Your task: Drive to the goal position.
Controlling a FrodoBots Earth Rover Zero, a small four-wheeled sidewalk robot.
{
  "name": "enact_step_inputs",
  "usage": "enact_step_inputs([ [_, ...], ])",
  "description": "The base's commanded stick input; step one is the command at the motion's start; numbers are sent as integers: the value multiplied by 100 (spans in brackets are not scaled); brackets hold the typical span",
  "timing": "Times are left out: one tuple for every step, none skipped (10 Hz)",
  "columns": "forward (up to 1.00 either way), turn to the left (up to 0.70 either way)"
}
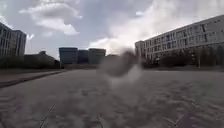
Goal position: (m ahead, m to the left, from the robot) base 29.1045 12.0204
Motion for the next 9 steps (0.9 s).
enact_step_inputs([
  [100, 0],
  [100, 0],
  [100, 0],
  [100, 0],
  [100, 0],
  [100, 0],
  [100, 0],
  [100, 0],
  [100, 0],
])
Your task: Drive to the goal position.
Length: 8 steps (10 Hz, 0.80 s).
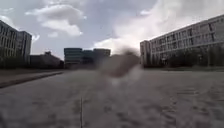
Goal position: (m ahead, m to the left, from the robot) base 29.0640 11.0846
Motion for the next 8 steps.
enact_step_inputs([
  [100, 0],
  [100, 0],
  [100, 0],
  [100, 2],
  [100, 19],
  [100, 40],
  [100, 26],
  [100, 0],
])
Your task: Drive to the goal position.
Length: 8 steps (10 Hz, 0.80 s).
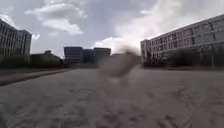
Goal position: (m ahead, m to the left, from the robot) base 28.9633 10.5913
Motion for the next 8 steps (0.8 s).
enact_step_inputs([
  [100, 0],
  [100, 0],
  [100, 0],
  [100, 0],
  [100, 0],
  [100, 0],
  [100, 0],
  [100, 0],
])
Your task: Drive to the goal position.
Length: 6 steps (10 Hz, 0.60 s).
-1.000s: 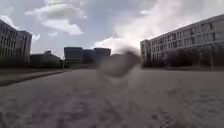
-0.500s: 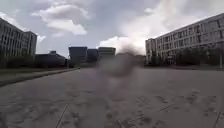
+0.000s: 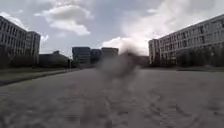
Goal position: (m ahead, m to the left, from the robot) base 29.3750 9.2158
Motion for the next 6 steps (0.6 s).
enact_step_inputs([
  [100, 0],
  [100, 0],
  [100, 0],
  [100, 0],
  [100, 0],
  [100, 0],
])
